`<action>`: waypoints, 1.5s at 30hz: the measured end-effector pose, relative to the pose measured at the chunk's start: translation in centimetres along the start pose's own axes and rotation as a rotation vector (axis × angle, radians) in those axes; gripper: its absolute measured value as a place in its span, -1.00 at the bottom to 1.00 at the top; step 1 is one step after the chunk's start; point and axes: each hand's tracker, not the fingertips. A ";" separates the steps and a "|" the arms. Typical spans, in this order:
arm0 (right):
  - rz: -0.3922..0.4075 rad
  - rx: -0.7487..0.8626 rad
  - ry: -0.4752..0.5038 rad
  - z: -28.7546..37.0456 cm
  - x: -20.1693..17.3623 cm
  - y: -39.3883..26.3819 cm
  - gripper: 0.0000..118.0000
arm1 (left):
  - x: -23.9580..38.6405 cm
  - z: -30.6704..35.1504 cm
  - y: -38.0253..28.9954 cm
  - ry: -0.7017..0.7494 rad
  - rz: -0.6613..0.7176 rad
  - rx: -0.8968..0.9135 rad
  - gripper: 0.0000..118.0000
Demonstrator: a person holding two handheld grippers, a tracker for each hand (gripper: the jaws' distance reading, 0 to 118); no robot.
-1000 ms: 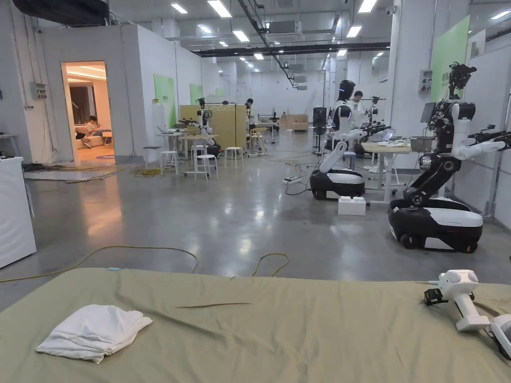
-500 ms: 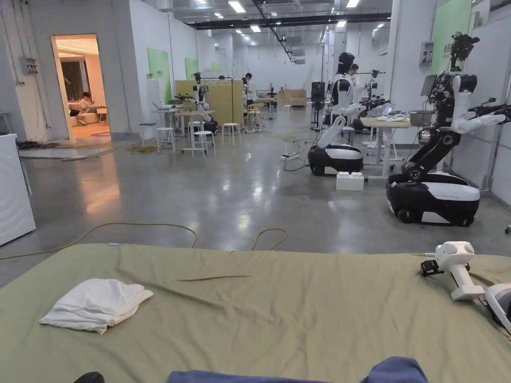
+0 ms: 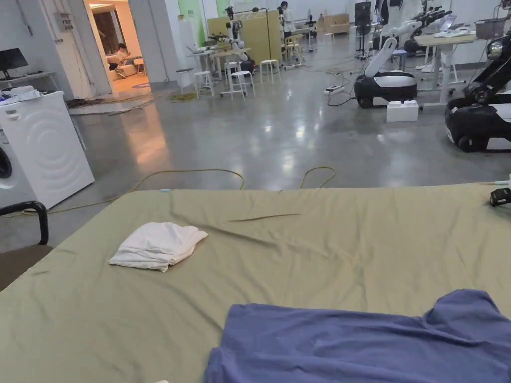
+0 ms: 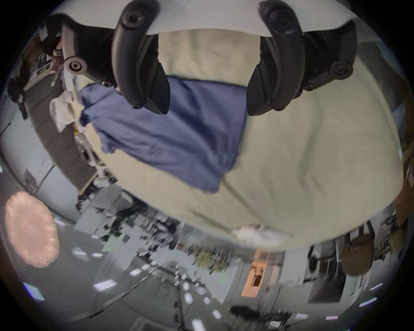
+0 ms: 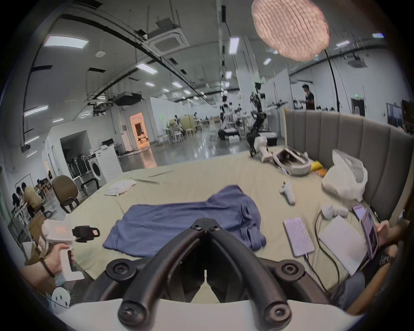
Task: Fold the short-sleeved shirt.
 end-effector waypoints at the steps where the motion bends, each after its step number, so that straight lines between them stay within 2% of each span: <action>1: -0.001 -0.011 -0.010 0.0 0.3 -0.2 -1.00 | -0.6 -1.8 0.0 0.032 -0.020 -0.032 0.30; 3: 0.001 -0.037 -0.039 0.1 0.8 -0.6 -1.00 | -1.3 -4.6 0.0 0.081 -0.073 -0.101 0.26; 4: -0.001 -0.049 -0.053 0.1 1.0 -0.8 -1.00 | -1.7 -5.8 -0.3 0.069 -0.059 -0.131 0.11; 5: -0.006 -0.057 -0.061 0.1 1.2 -1.0 -1.00 | -2.0 -6.5 -0.6 0.042 -0.044 -0.152 -0.20; 6: -0.012 -0.068 -0.069 0.0 1.4 -1.1 -1.00 | -1.3 -6.5 -0.7 0.155 -0.086 -0.125 -0.46; 8: -0.015 -0.086 -0.086 -0.3 1.6 -1.6 -1.00 | -0.5 -5.8 -1.0 0.124 -0.133 -0.089 -0.59; 13: 0.010 -0.133 -0.103 -3.7 2.7 -1.9 -1.00 | 1.1 -6.3 -0.3 0.170 -0.250 -0.169 -0.70; 14: 0.012 -0.141 -0.116 -5.0 3.3 -2.0 -0.88 | 1.4 -6.6 -0.1 0.185 -0.270 -0.192 -0.70; 15: 0.008 -0.156 -0.125 -6.3 4.0 -2.2 -0.35 | 1.6 -6.9 0.0 0.192 -0.284 -0.212 -0.70; 16: -0.014 -0.191 -0.125 -8.4 5.3 -2.7 0.07 | 1.7 -6.9 0.3 0.195 -0.300 -0.227 -0.70; 17: -0.040 -0.229 -0.121 -10.0 6.6 -3.3 0.14 | 1.8 -7.1 0.4 0.195 -0.306 -0.235 -0.70; 19: -0.128 -0.311 -0.135 -14.0 9.2 -4.7 0.10 | 2.1 -7.1 0.3 0.193 -0.327 -0.243 -0.70; 21: -0.176 -0.359 -0.177 -17.3 11.9 -6.3 0.10 | 2.1 -7.0 0.3 0.196 -0.331 -0.243 -0.70; 24: -0.131 -0.467 -0.277 -22.1 14.1 -8.6 0.10 | 1.9 -6.8 0.5 0.189 -0.325 -0.252 -0.70; 25: -0.080 -0.502 -0.286 -23.4 14.7 -9.7 0.08 | 1.9 -6.8 0.7 0.185 -0.319 -0.260 -0.70; 26: -0.073 -0.528 -0.266 -23.9 14.8 -10.4 0.04 | 1.9 -6.8 0.8 0.184 -0.316 -0.265 -0.70; 27: -0.063 -0.508 -0.268 -23.9 14.7 -10.8 0.03 | 2.0 -6.8 0.9 0.183 -0.313 -0.270 -0.70; 28: -0.012 -0.465 -0.307 -23.5 14.4 -10.9 0.01 | 1.8 -7.0 0.9 0.184 -0.315 -0.272 -0.70; 29: -0.006 -0.483 -0.333 -23.5 13.5 -10.7 0.00 | 1.8 -7.1 0.9 0.186 -0.319 -0.272 -0.70; 30: 0.017 -0.457 -0.352 -23.1 12.9 -10.5 -0.29 | 1.9 -7.0 0.7 0.189 -0.325 -0.268 -0.70; 31: 0.035 -0.434 -0.320 -23.0 12.4 -10.4 -0.70 | 2.0 -6.9 0.6 0.191 -0.332 -0.262 -0.70; 32: 0.059 -0.459 -0.336 -23.2 12.2 -10.5 -0.85 | 2.0 -6.8 0.6 0.192 -0.341 -0.258 -0.71; 34: 0.062 -0.471 -0.326 -23.0 12.2 -10.2 -0.88 | 1.8 -6.2 1.1 0.171 -0.360 -0.263 -0.75; 36: -0.012 -0.450 -0.321 -21.4 12.6 -9.6 -0.89 | 1.5 -4.1 1.4 0.140 -0.325 -0.182 -0.83; 38: -0.020 -0.405 -0.357 -19.0 12.3 -9.1 -0.89 | 1.1 -1.0 1.1 0.147 -0.281 -0.071 -0.83; 39: -0.032 -0.411 -0.340 -18.0 12.5 -9.2 -0.89 | 0.8 0.1 0.9 0.122 -0.267 -0.050 -0.83; 40: -0.066 -0.395 -0.317 -16.8 12.8 -9.5 -0.89 | 0.4 1.1 0.6 0.103 -0.241 -0.074 -0.83; 45: -0.079 -0.440 -0.338 -10.7 12.8 -12.1 -0.89 | -0.2 5.7 -3.9 0.117 -0.298 -0.114 -0.83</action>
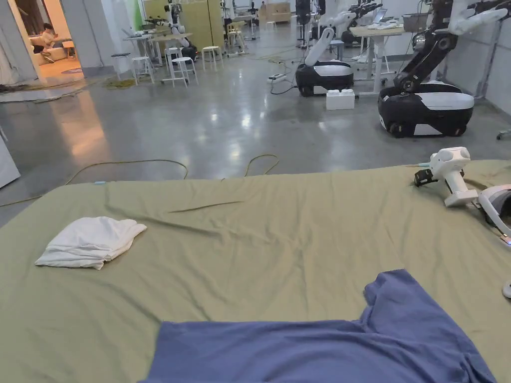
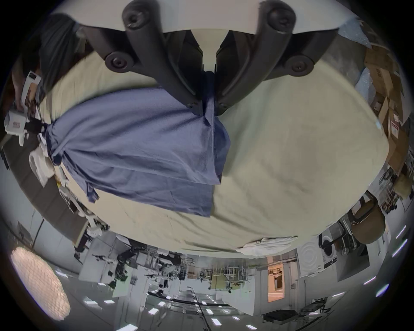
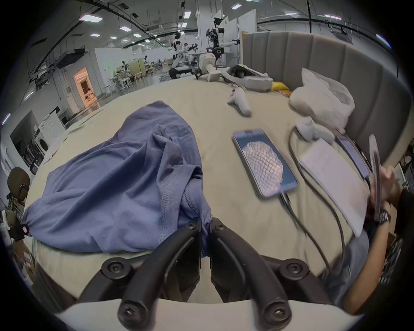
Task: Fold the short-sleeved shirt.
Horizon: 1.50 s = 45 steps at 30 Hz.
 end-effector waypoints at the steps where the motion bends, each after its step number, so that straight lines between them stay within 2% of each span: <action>1: -0.005 -0.010 0.006 0.9 0.6 -1.1 -0.89 | 0.0 0.8 -1.3 0.001 -0.004 -0.010 -0.83; 3: 0.013 -0.038 -0.010 2.1 1.2 -2.7 -0.89 | -0.3 1.6 -3.0 -0.025 0.003 -0.037 -0.83; 6: 0.037 -0.063 -0.022 4.5 -0.2 -3.2 -0.89 | -0.2 1.9 -4.3 -0.015 -0.010 -0.058 -0.81; 7: 0.046 -0.072 -0.014 4.8 -0.5 -3.1 -0.89 | -0.2 2.0 -4.4 -0.018 -0.009 -0.058 -0.65; 8: 0.062 -0.075 -0.016 4.9 -0.8 -2.8 -0.82 | -0.3 2.0 -4.5 -0.028 0.003 -0.057 -0.27; 9: 0.086 -0.069 -0.027 4.9 -1.1 -2.7 -0.39 | -0.5 2.1 -4.4 -0.031 0.027 -0.057 0.28; 10: 0.119 -0.058 -0.044 4.7 -1.5 -2.5 0.11 | -0.8 2.2 -4.3 -0.034 0.060 -0.047 0.35; 11: 0.157 -0.080 -0.075 4.4 -1.8 -2.3 0.31 | -1.0 2.8 -4.2 -0.073 0.090 0.026 0.35; 14: 0.159 -0.031 -0.042 5.1 -1.8 -1.3 0.27 | -1.1 6.7 -3.5 -0.217 0.167 0.334 0.36; 16: 0.108 0.033 0.015 6.3 -1.5 -0.3 0.27 | -0.3 9.5 -2.2 -0.199 0.192 0.466 0.39; 18: 0.067 0.131 0.089 8.5 -2.1 1.2 0.27 | 0.6 12.4 -0.4 -0.177 0.186 0.567 0.49; 22: 0.041 0.423 0.263 15.0 -3.5 4.0 0.27 | 2.9 18.2 2.4 -0.300 0.136 0.824 0.64; 24: 0.057 0.555 0.297 18.0 -4.4 4.9 0.27 | 4.7 20.7 3.6 -0.277 0.096 0.868 0.64; 28: 0.136 0.738 0.346 23.3 -6.7 6.2 0.27 | 8.2 23.9 5.0 -0.051 0.010 1.022 0.64; 32: 0.155 0.811 0.353 26.2 -8.1 6.5 0.25 | 9.3 24.9 5.7 -0.139 -0.001 1.037 0.66; 35: 0.158 0.817 0.377 26.9 -8.4 6.5 0.11 | 9.8 24.9 5.8 -0.195 -0.010 1.027 0.71; 36: 0.160 0.815 0.371 27.0 -8.6 6.4 0.09 | 10.1 25.0 5.8 -0.185 -0.009 1.028 0.70; 38: 0.187 0.822 0.288 27.3 -9.2 6.2 -0.02 | 10.5 25.3 6.2 -0.162 -0.056 0.986 0.65; 39: 0.198 0.826 0.267 27.4 -9.4 6.2 -0.45 | 10.6 25.4 6.2 -0.150 -0.078 0.983 0.50; 40: 0.206 0.825 0.290 26.9 -9.1 6.6 -0.91 | 10.7 25.4 6.1 -0.139 -0.094 0.984 0.26; 41: 0.212 0.829 0.302 26.8 -9.2 6.6 -1.00 | 10.9 25.5 6.0 -0.136 -0.095 0.992 -0.15; 43: 0.194 0.841 0.279 26.9 -9.6 6.6 -1.00 | 11.0 25.7 5.9 -0.129 -0.096 0.997 -0.51; 44: 0.205 0.811 0.344 26.6 -9.1 6.7 -1.00 | 10.9 25.9 5.9 -0.131 -0.094 1.000 -0.68; 45: 0.209 0.793 0.367 26.5 -9.1 6.8 -1.00 | 10.8 26.0 5.8 -0.128 -0.087 1.011 -0.98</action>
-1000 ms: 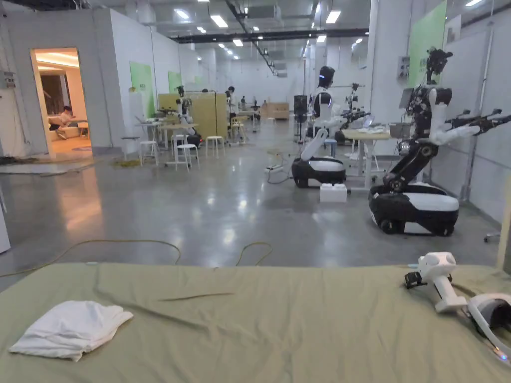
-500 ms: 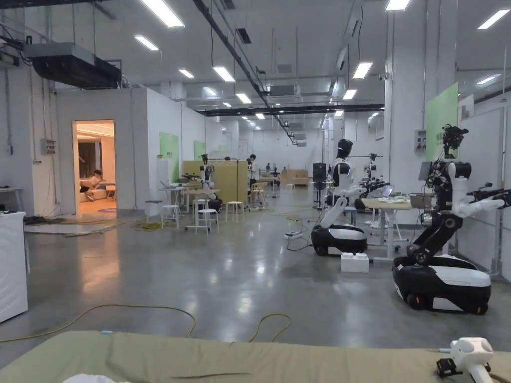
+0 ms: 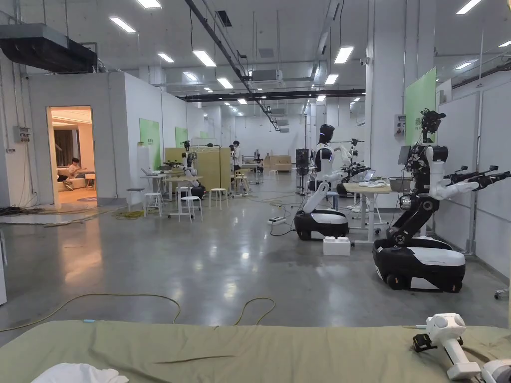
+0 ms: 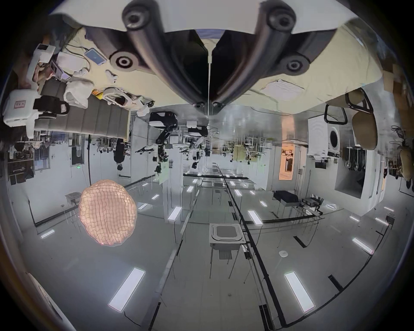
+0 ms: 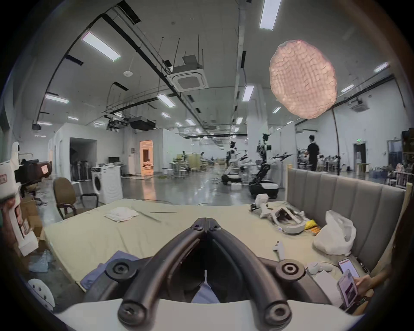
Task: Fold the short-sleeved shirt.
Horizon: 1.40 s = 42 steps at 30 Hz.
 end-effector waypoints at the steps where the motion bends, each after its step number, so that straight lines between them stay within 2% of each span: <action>1: 0.010 0.009 -0.019 -0.1 -0.3 -0.1 -1.00 | -0.3 0.1 0.3 -0.027 0.014 -0.007 -0.98; 6: 0.083 -0.005 -0.001 -0.6 -1.1 -0.4 -1.00 | -0.2 0.2 0.2 -0.036 -0.005 -0.027 -1.00; 8: 0.075 -0.006 0.014 -0.8 -1.2 -0.4 -1.00 | -0.3 0.3 0.2 -0.098 -0.024 -0.019 -1.00; 19: 0.043 -0.025 0.019 -1.6 -0.9 -1.1 -1.00 | -0.4 -0.6 -1.0 -0.064 0.000 -0.078 -1.00; 21: 0.010 -0.048 0.019 -1.9 -0.6 -1.5 -1.00 | -0.6 -1.0 -1.4 -0.055 0.005 -0.103 -1.00; 23: -0.097 -0.088 0.062 -2.5 0.0 -2.1 -1.00 | -1.2 -1.7 -2.1 -0.051 0.007 -0.163 -1.00; 25: -0.161 -0.106 0.066 -2.8 0.5 -3.0 -1.00 | -2.1 -2.9 -3.4 -0.059 0.037 -0.247 -1.00; 29: -0.234 -0.162 0.069 -2.9 2.1 -4.8 -1.00 | -4.9 -7.1 -7.2 -0.090 0.114 -0.474 -1.00; 30: -0.254 -0.183 0.075 -2.9 2.4 -5.1 -1.00 | -5.8 -8.4 -8.5 -0.096 0.129 -0.520 -0.93; 31: -0.264 -0.197 0.081 -3.0 2.8 -5.4 -1.00 | -6.7 -10.0 -10.1 -0.090 0.167 -0.585 -0.77; 32: -0.261 -0.202 0.070 -3.1 3.0 -5.7 -1.00 | -7.7 -12.0 -11.9 -0.078 0.193 -0.661 -0.51; 33: -0.255 -0.209 0.061 -3.1 3.2 -6.0 -1.00 | -8.5 -13.7 -13.5 -0.071 0.191 -0.700 -0.03; 34: -0.248 -0.222 0.052 -3.2 3.4 -6.3 -1.00 | -9.7 -15.9 -16.0 -0.065 0.185 -0.752 0.30; 35: -0.245 -0.239 0.045 -3.4 3.7 -6.5 -1.00 | -10.5 -18.0 -18.1 -0.037 0.176 -0.809 0.47; 39: -0.234 -0.324 0.030 -4.0 4.9 -7.7 -1.00 | -12.7 -24.8 -25.6 0.043 0.227 -0.996 0.50; 42: -0.200 -0.399 -0.032 -4.1 5.6 -8.6 -1.00 | -13.7 -28.1 -29.5 0.118 0.211 -1.057 0.48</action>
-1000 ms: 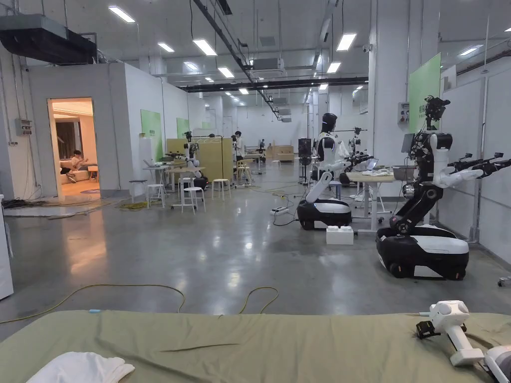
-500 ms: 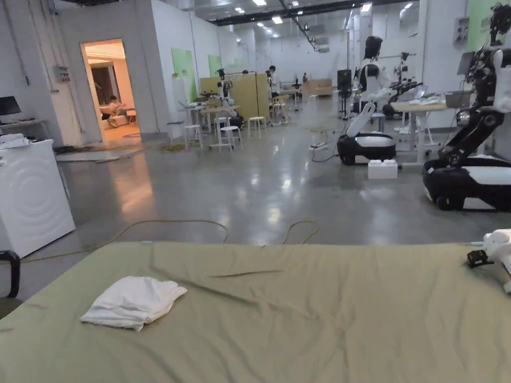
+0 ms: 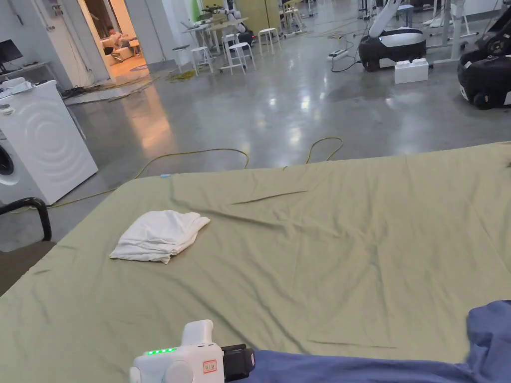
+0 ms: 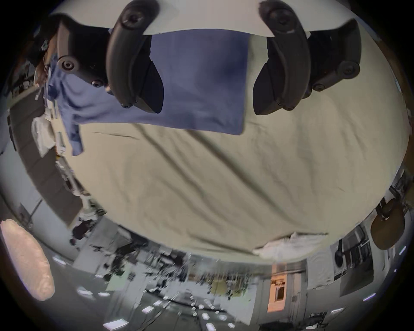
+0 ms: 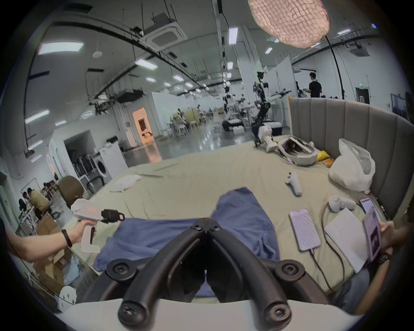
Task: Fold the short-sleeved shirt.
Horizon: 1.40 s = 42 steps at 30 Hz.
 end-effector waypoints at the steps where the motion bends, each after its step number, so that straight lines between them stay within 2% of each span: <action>1: 0.001 -0.015 -0.016 -0.1 0.4 -0.3 -1.00 | -0.1 -1.1 0.3 0.010 0.002 -0.021 0.43; 2: -0.006 -0.021 -0.021 -0.2 0.8 -0.5 -1.00 | -0.1 -2.1 0.5 -0.006 0.025 -0.059 0.28; 3: -0.013 -0.035 -0.027 -0.3 1.2 -0.8 -1.00 | -0.1 -2.5 0.5 -0.020 0.038 -0.067 -0.09; 4: -0.023 -0.051 -0.035 -0.5 1.7 -1.0 -1.00 | 0.2 -2.8 0.3 -0.017 0.035 -0.067 -0.37; 5: -0.033 -0.055 -0.042 -0.6 2.1 -1.3 -1.00 | 0.6 -3.1 -0.1 0.045 -0.004 -0.072 -0.51; 6: -0.045 -0.067 -0.043 -0.9 2.6 -1.4 -1.00 | 0.9 -3.1 -0.3 0.078 -0.043 -0.054 -0.53; 9: -0.053 -0.087 -0.042 -1.9 3.5 -1.3 -1.00 | 1.4 -2.7 -0.5 0.061 -0.022 -0.048 -0.69; 12: 0.008 -0.107 -0.065 -3.8 4.4 -0.2 -1.00 | 3.2 -3.1 -0.1 0.141 -0.167 -0.071 -0.86; 15: 0.071 -0.176 -0.065 -8.0 6.2 1.6 -0.99 | 5.1 -4.4 -0.1 0.219 -0.276 -0.117 -0.87; 16: 0.069 -0.247 -0.060 -10.6 7.5 2.2 -0.99 | 5.3 -4.9 0.1 0.240 -0.297 -0.148 -0.87; 17: 0.056 -0.283 -0.067 -13.7 5.2 3.1 -0.99 | 5.6 -5.1 0.5 0.247 -0.323 -0.170 -0.87; 18: 0.038 -0.315 -0.080 -15.8 5.8 3.3 -0.97 | 5.8 -5.1 0.8 0.249 -0.348 -0.195 -0.87; 19: 0.026 -0.354 -0.129 -18.5 6.8 3.6 -0.91 | 6.1 -5.2 1.1 0.255 -0.388 -0.217 -0.87; 20: 0.009 -0.389 -0.150 -20.8 7.7 3.8 -0.70 | 6.1 -5.4 1.3 0.257 -0.424 -0.229 -0.87; 21: -0.016 -0.430 -0.147 -22.7 9.3 3.5 -0.12 | 6.2 -5.5 1.4 0.258 -0.441 -0.236 -0.87; 22: -0.055 -0.489 -0.136 -24.7 10.3 3.4 0.36 | 6.2 -5.5 1.4 0.256 -0.429 -0.236 -0.87; 23: -0.077 -0.494 -0.139 -26.3 11.1 3.1 0.44 | 6.2 -5.6 1.4 0.257 -0.425 -0.237 -0.87; 25: -0.024 -0.557 -0.210 -28.7 11.5 2.4 0.39 | 6.2 -5.5 1.4 0.257 -0.420 -0.240 -0.87; 27: 0.010 -0.622 -0.231 -31.2 12.1 1.2 0.39 | 5.9 -5.4 1.3 0.251 -0.408 -0.236 -0.87; 29: 0.036 -0.711 -0.322 -33.1 12.7 -0.3 0.36 | 5.5 -5.4 1.3 0.241 -0.398 -0.229 -0.87; 30: 0.042 -0.725 -0.317 -33.6 12.9 -1.0 0.26 | 5.4 -5.3 1.3 0.235 -0.395 -0.226 -0.87; 32: 0.042 -0.681 -0.296 -32.8 12.5 -0.9 0.22 | 5.4 -5.3 1.2 0.232 -0.362 -0.212 -0.87; 33: 0.051 -0.680 -0.293 -32.7 12.9 -0.8 -0.02 | 5.4 -5.3 1.2 0.233 -0.347 -0.206 -0.88; 35: 0.133 -0.649 -0.274 -31.9 12.4 -0.5 -1.00 | 5.1 -5.3 1.0 0.228 -0.336 -0.197 -0.88; 38: 0.121 -0.654 -0.270 -31.5 12.8 -0.2 -1.00 | 4.4 -4.9 1.4 0.191 -0.316 -0.200 -0.88; 40: 0.085 -0.617 -0.253 -30.4 13.2 0.5 -1.00 | 3.5 -3.7 2.2 0.128 -0.314 -0.222 -0.89; 42: 0.040 -0.576 -0.192 -27.4 12.0 1.4 -1.00 | 3.0 -0.5 2.4 0.074 -0.283 -0.162 -0.89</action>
